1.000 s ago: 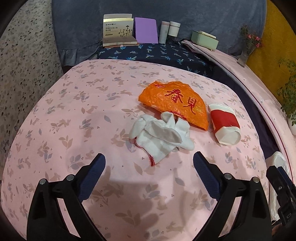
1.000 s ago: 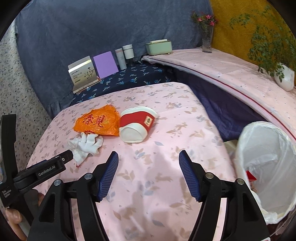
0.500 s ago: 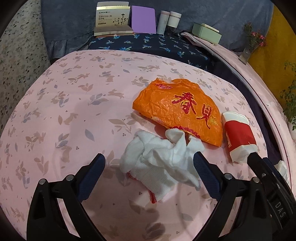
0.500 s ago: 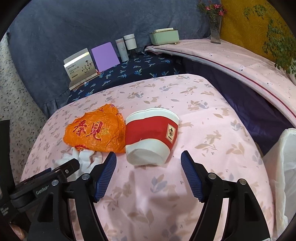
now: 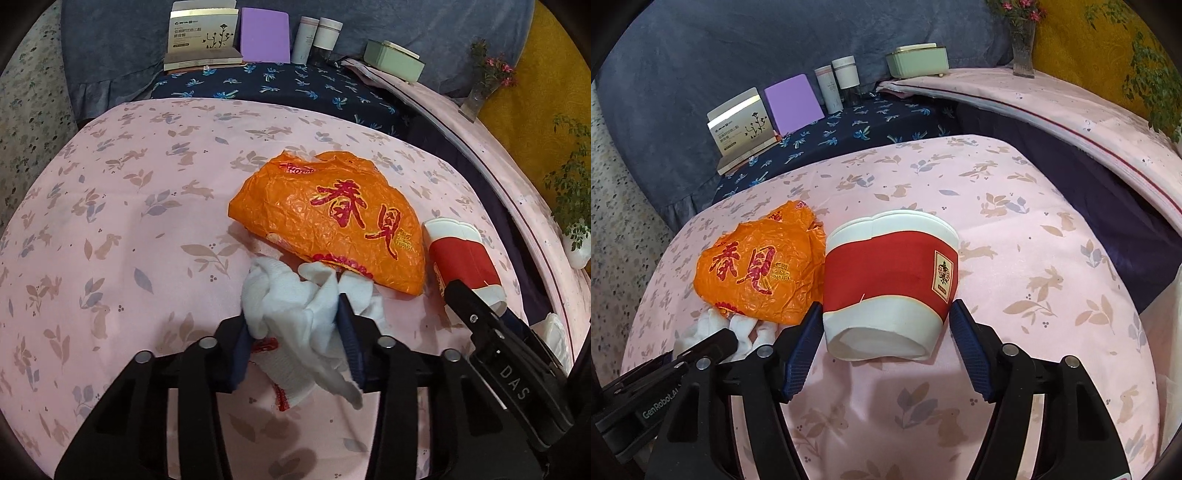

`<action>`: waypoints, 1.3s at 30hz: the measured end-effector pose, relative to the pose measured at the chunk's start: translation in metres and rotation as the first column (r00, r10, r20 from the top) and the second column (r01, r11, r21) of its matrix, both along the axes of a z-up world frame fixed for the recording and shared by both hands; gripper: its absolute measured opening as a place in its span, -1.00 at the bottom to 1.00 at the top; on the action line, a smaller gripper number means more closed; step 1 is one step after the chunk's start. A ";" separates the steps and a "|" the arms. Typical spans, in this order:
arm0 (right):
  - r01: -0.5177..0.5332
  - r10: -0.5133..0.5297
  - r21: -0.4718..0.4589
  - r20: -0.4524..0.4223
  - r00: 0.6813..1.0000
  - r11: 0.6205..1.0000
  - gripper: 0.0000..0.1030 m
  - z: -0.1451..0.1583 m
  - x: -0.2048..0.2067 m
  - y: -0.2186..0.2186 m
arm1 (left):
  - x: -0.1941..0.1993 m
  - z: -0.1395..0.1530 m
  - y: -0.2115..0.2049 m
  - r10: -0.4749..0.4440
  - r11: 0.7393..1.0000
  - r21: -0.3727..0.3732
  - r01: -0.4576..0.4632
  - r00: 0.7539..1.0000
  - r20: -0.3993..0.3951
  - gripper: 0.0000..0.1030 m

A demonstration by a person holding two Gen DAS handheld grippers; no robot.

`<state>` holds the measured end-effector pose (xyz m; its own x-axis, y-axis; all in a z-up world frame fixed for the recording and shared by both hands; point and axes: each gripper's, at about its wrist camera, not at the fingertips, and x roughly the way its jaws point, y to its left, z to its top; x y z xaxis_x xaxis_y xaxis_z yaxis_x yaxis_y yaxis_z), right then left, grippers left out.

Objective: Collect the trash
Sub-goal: 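Carry the glove and cup toward the bin with both grippers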

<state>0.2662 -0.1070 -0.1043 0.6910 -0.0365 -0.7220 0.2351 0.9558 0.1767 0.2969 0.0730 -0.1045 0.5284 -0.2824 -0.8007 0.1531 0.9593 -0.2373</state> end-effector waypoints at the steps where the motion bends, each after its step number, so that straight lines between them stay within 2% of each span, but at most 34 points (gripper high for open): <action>1: -0.004 0.004 -0.007 0.004 1.000 1.000 0.28 0.002 -0.002 0.001 | -0.001 0.001 0.000 0.000 1.000 0.001 0.000 1.000 0.001 -0.36; 6: -0.001 0.002 -0.013 0.022 1.000 1.000 0.28 0.012 -0.017 -0.001 | -0.013 0.010 -0.003 -0.007 1.000 -0.008 0.007 1.000 0.007 -0.50; 18: 0.040 -0.039 -0.009 0.080 0.996 0.999 0.28 0.048 -0.086 -0.026 | -0.066 0.052 -0.043 -0.078 0.997 0.000 0.078 0.994 0.075 -0.51; 30: 0.110 -0.110 0.006 0.142 0.984 0.994 0.28 0.078 -0.164 -0.071 | -0.123 0.093 -0.107 -0.181 0.983 0.024 0.180 0.973 0.142 -0.51; 39: 0.205 -0.205 0.019 0.172 0.963 0.979 0.28 0.089 -0.218 -0.123 | -0.157 0.105 -0.167 -0.279 0.960 0.055 0.274 0.947 0.158 -0.50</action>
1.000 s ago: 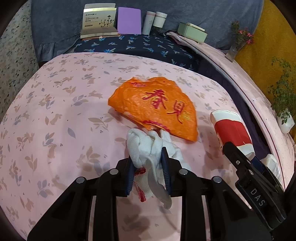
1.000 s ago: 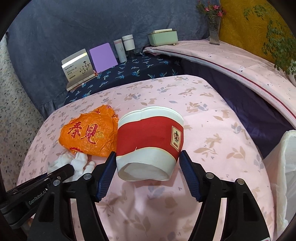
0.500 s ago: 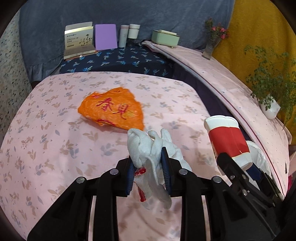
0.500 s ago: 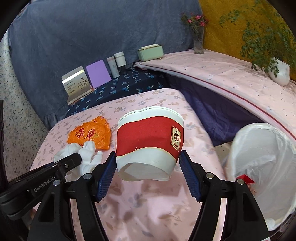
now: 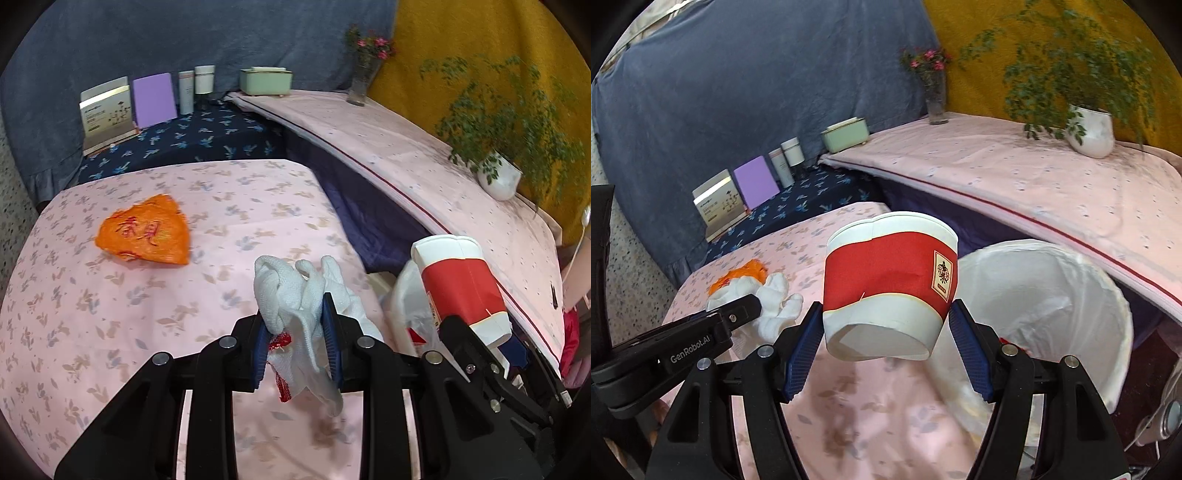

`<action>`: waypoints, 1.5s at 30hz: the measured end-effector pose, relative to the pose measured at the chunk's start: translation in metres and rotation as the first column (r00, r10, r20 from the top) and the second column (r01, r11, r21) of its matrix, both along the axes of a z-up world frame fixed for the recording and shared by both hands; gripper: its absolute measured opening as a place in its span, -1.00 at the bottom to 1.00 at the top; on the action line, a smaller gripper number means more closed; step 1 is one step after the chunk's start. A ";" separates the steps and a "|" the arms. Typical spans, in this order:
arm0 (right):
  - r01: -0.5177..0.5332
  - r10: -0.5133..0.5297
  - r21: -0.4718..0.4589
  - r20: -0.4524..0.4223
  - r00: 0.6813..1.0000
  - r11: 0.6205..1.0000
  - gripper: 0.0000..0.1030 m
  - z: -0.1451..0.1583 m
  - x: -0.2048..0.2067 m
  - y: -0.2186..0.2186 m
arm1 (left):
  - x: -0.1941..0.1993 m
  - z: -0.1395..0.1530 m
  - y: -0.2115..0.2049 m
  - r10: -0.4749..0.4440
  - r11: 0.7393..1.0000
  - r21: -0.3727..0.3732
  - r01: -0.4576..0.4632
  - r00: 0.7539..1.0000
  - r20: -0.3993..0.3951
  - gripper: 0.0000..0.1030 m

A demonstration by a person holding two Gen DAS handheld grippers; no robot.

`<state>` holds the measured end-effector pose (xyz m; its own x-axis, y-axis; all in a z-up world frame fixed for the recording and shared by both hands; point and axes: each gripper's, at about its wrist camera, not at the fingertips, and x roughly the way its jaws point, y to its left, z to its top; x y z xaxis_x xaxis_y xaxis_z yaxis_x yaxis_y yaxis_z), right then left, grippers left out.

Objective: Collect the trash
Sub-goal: 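Carry the glove and cup toward the bin with both grippers, then open both grippers to drop the white glove and red-and-white cup into the bin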

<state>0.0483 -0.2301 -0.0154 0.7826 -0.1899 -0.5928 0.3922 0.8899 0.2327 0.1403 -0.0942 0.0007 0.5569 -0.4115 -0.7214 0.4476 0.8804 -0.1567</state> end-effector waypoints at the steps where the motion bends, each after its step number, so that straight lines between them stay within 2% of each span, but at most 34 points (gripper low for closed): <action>1: 0.011 -0.011 0.001 0.001 1.000 1.000 0.28 -0.001 -0.005 -0.006 | -0.003 0.000 -0.005 -0.009 1.000 0.004 0.009 1.000 0.002 -0.50; 13: 0.160 -0.160 0.020 0.001 0.987 0.987 0.28 -0.010 -0.064 -0.077 | -0.038 -0.006 -0.084 -0.141 0.989 0.049 0.141 0.990 -0.001 -0.50; 24: 0.227 -0.227 0.037 -0.016 0.974 0.973 0.28 -0.024 -0.087 -0.111 | -0.055 -0.016 -0.132 -0.222 0.973 0.066 0.222 0.975 -0.012 -0.44; 27: 0.235 -0.234 0.044 -0.020 0.972 0.971 0.28 -0.027 -0.090 -0.116 | -0.057 -0.016 -0.139 -0.233 0.970 0.067 0.233 0.972 0.000 -0.33; 30: 0.238 -0.238 0.046 -0.022 0.971 0.970 0.28 -0.029 -0.090 -0.119 | -0.058 -0.015 -0.142 -0.224 0.972 0.072 0.222 0.974 0.016 0.22; 45: 0.200 -0.199 0.045 -0.021 0.980 0.979 0.28 -0.028 -0.072 -0.111 | -0.041 -0.018 -0.122 -0.154 0.986 0.070 0.153 0.988 0.007 0.26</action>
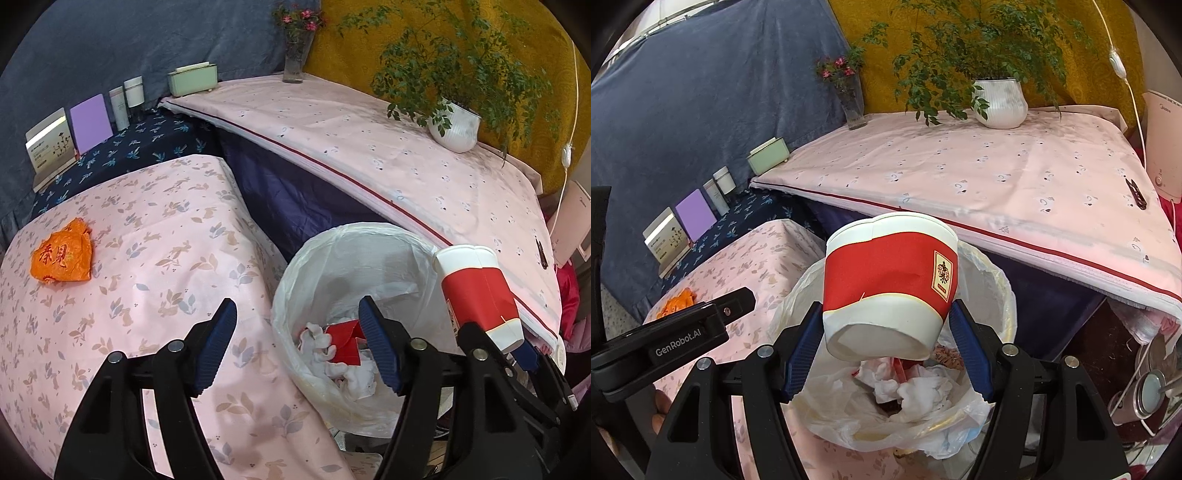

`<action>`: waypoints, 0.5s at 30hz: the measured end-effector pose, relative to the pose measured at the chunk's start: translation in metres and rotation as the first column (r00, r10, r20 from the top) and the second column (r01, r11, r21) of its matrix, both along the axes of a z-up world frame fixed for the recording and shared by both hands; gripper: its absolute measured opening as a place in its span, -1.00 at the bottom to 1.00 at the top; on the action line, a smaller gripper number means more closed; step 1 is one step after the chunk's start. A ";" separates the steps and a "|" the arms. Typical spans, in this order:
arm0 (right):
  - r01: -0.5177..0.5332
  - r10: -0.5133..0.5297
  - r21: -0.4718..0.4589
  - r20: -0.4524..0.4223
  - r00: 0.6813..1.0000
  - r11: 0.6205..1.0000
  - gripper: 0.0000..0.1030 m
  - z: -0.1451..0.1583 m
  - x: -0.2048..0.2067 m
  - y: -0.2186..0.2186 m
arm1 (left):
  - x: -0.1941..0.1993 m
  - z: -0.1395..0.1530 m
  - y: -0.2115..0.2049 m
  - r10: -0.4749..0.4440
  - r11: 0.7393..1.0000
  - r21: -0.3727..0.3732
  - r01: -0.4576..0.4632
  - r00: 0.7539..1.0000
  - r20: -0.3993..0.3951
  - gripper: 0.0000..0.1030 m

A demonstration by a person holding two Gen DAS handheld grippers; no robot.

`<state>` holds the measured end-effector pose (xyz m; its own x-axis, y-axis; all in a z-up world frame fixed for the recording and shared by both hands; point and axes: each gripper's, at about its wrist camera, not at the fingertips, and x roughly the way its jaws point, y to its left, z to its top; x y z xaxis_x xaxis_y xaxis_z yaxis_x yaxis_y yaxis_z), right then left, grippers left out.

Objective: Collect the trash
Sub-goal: 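Open both grippers to drop the white glove and red-and-white cup into the bin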

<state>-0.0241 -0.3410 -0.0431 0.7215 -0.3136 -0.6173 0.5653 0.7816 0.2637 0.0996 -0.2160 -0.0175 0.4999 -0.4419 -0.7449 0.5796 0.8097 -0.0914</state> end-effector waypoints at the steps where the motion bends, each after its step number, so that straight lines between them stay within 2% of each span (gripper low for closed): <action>1: -0.004 0.004 -0.001 -0.001 1.000 1.000 0.28 0.000 0.002 0.001 | 0.001 0.000 0.002 0.004 1.000 0.000 -0.004 1.000 -0.001 0.26; 4: -0.015 0.014 -0.006 -0.003 1.000 1.000 0.29 0.001 0.007 0.005 | 0.003 -0.001 0.006 0.012 1.000 0.002 -0.012 1.000 0.001 0.27; 8: -0.023 0.023 -0.021 -0.002 1.000 1.000 0.31 0.004 0.014 0.011 | 0.005 0.000 0.013 0.032 0.999 -0.001 -0.032 0.999 0.008 0.43; 15: -0.033 0.033 -0.027 0.009 0.999 0.999 0.31 0.010 0.021 0.018 | 0.012 -0.001 0.028 0.069 0.998 -0.007 -0.069 0.998 0.000 0.45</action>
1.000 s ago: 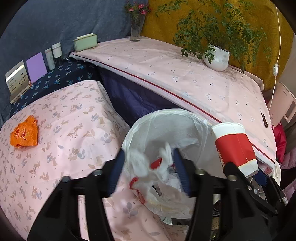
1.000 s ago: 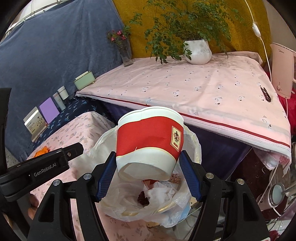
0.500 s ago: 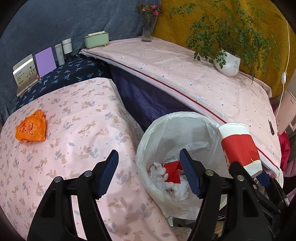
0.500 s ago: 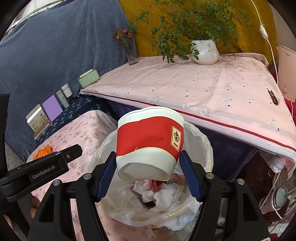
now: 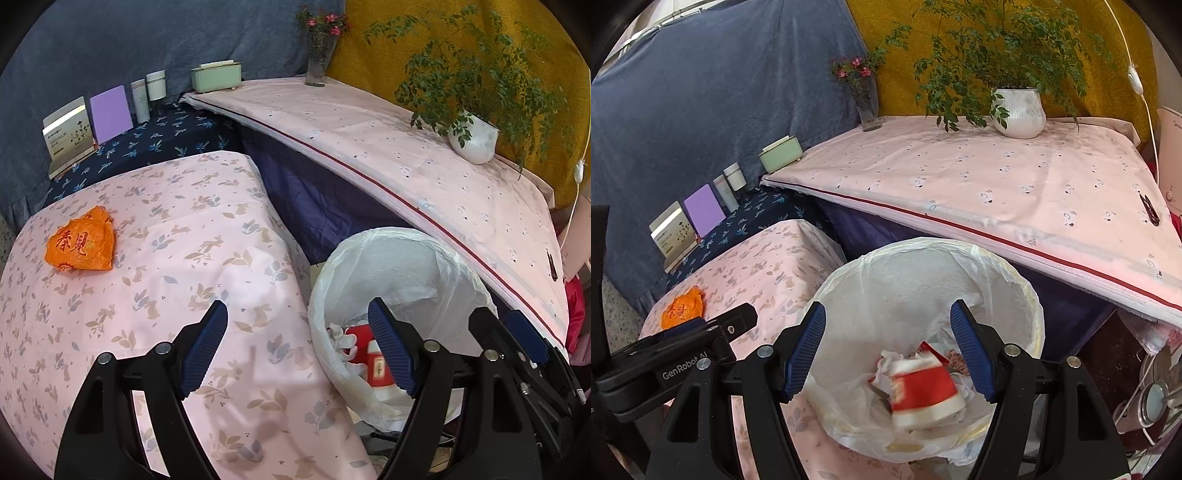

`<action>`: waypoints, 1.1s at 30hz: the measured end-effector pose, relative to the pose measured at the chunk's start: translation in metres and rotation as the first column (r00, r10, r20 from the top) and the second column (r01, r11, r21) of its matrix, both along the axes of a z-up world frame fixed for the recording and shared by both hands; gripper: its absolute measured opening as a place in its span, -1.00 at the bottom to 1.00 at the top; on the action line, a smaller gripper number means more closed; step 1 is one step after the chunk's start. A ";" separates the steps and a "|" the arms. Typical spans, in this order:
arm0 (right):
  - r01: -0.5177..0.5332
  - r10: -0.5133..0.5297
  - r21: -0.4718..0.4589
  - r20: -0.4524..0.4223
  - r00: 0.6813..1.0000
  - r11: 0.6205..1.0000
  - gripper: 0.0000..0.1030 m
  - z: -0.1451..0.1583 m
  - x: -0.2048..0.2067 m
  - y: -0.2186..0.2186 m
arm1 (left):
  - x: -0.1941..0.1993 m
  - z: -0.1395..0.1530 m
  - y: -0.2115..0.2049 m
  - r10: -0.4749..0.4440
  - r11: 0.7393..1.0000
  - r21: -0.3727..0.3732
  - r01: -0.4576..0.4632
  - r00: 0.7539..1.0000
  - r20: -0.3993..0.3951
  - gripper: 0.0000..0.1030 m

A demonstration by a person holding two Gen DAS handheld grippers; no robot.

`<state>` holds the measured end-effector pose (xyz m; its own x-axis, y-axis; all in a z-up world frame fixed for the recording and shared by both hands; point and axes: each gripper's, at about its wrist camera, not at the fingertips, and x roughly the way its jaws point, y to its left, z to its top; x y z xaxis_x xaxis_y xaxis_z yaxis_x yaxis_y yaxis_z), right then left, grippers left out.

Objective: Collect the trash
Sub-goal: 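Open both grippers to drop the white glove and red-and-white cup into the bin, then move both open grippers back toward the orange plastic bag on the bed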

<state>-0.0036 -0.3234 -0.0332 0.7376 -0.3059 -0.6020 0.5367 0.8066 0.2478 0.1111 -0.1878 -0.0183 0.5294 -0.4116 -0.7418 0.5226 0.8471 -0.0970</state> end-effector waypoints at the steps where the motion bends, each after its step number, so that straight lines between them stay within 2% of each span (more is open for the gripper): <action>1: -0.003 0.003 -0.003 0.000 1.000 1.000 0.31 0.001 0.000 0.002 | 0.001 0.000 0.002 0.005 1.000 -0.001 -0.005 1.000 -0.002 0.45; 15: -0.058 0.058 -0.032 -0.005 0.998 0.998 0.31 0.012 0.009 0.031 | 0.012 0.003 0.037 0.068 0.997 -0.020 -0.068 0.998 -0.009 0.45; 20: -0.085 0.085 -0.042 -0.006 0.996 0.995 0.31 0.015 0.016 0.045 | 0.018 0.004 0.056 0.101 0.994 -0.029 -0.101 0.995 -0.014 0.46; 23: -0.101 0.100 -0.047 -0.008 0.995 0.994 0.31 0.016 0.021 0.053 | 0.022 0.005 0.068 0.125 0.992 -0.035 -0.125 0.992 -0.015 0.55; 33: -0.159 0.158 -0.058 -0.022 0.987 0.986 0.31 0.018 0.040 0.087 | 0.038 0.002 0.112 0.202 0.978 -0.050 -0.203 0.979 -0.032 0.57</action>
<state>0.0367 -0.2362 -0.0151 0.7693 -0.2210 -0.5994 0.4043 0.8949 0.1889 0.1496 -0.0763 -0.0159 0.5862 -0.3366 -0.7369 0.3374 0.9284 -0.1556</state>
